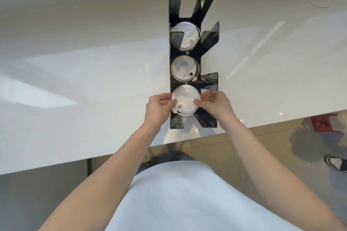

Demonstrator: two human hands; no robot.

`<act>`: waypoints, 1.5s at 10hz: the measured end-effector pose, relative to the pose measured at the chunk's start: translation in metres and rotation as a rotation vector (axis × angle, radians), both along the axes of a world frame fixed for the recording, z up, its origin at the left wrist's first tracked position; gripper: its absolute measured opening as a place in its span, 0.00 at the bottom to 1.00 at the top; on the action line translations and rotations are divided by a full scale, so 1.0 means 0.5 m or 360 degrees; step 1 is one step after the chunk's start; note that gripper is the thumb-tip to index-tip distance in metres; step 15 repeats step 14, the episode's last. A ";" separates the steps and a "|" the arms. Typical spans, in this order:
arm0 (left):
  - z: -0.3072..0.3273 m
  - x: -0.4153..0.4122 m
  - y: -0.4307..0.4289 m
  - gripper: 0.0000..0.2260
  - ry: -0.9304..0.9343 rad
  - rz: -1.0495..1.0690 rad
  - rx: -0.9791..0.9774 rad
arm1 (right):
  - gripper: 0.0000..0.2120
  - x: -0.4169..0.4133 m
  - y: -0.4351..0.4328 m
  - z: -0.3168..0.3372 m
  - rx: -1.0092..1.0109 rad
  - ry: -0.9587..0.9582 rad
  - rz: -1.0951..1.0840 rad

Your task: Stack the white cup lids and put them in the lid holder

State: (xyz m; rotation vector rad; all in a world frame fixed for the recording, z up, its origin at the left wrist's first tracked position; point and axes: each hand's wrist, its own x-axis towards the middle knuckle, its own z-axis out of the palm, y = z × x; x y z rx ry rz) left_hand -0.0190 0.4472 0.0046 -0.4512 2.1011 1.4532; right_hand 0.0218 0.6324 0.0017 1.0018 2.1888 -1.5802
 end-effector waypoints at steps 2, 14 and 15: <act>-0.017 -0.008 0.003 0.17 -0.0008 -0.0032 -0.0053 | 0.14 -0.007 0.002 -0.010 0.0038 -0.0034 0.0007; 0.009 0.077 -0.174 0.13 0.0113 -0.0480 0.0195 | 0.11 0.172 -0.152 0.016 -0.0180 0.0186 -0.0762; 0.009 0.077 -0.174 0.13 0.0113 -0.0480 0.0195 | 0.11 0.172 -0.152 0.016 -0.0180 0.0186 -0.0762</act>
